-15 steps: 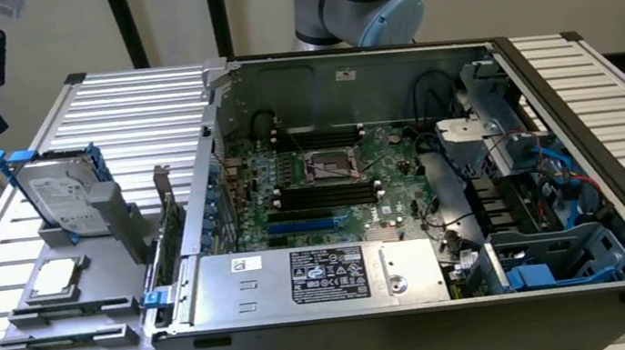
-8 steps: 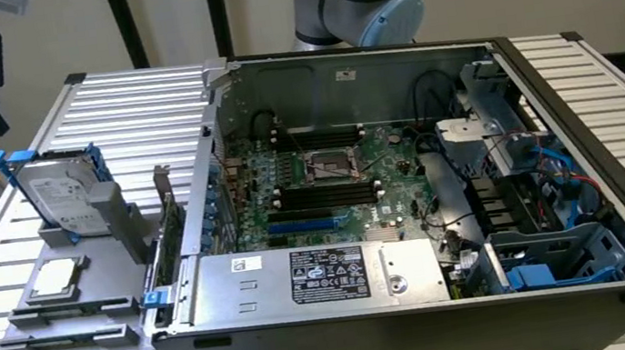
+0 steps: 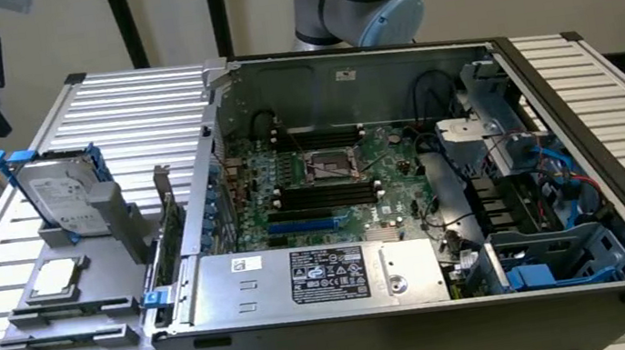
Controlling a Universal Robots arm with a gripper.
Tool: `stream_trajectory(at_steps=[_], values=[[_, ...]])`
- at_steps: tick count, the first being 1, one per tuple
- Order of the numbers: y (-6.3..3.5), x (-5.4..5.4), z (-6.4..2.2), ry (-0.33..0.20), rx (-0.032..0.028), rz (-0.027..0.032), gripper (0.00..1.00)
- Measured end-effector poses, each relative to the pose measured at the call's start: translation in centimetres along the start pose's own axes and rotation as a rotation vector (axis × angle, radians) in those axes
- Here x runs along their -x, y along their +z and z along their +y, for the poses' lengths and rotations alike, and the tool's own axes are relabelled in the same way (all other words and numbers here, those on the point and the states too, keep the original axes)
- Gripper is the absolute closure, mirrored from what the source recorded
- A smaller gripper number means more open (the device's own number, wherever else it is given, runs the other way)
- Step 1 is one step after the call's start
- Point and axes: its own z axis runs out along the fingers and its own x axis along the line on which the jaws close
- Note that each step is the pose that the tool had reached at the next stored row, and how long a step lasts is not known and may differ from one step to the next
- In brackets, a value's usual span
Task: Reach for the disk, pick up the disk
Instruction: 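Pick up the disk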
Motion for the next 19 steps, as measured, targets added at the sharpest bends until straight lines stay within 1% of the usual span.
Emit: stream_trajectory(at_steps=[3, 8, 12, 13, 14, 15, 16, 17, 19], values=[[0.11, 0.02, -0.13, -0.021, -0.0001, 0.0005, 0.89], [0.45, 0.11, -0.18, -0.058, -0.0029, 0.0014, 0.89], [0.50, 0.31, -0.16, -0.069, -0.0031, 0.0018, 0.89], [0.50, 0.32, -0.16, -0.069, -0.0031, 0.0018, 0.88], [0.50, 0.34, -0.16, -0.069, -0.0030, 0.0018, 0.82], [0.50, 0.35, -0.15, -0.069, -0.0031, 0.0018, 0.82], [0.51, 0.37, -0.15, -0.069, -0.0031, 0.0018, 0.76], [0.53, 0.38, -0.15, -0.069, -0.0031, 0.0019, 0.76], [0.64, 0.39, -0.16, -0.069, -0.0030, 0.0019, 0.64]])
